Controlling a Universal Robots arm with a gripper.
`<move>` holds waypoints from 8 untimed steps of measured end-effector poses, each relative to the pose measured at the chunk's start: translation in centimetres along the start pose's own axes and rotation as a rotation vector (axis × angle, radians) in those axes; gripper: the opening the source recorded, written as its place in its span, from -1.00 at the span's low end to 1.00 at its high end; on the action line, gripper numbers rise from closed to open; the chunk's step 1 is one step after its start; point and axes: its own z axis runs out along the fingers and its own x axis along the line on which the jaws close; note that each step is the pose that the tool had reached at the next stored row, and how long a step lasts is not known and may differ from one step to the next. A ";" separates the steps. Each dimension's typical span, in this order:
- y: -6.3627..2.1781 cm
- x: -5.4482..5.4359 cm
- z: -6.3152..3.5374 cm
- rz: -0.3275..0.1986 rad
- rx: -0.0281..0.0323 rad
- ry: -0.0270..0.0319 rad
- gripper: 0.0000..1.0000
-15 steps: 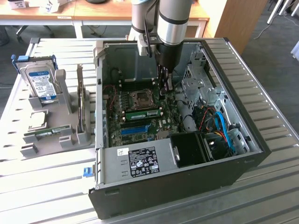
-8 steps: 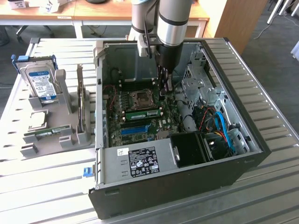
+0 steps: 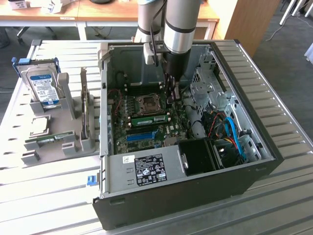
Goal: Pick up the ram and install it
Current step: 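Press down the ram until it locks into place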
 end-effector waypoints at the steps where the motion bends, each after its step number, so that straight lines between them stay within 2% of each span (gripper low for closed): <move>1: 0.00 0.0 0.14 0.000 0.0001 0.0000 -0.79; 8: 0.02 0.0 1.13 0.000 0.0015 0.0001 -0.79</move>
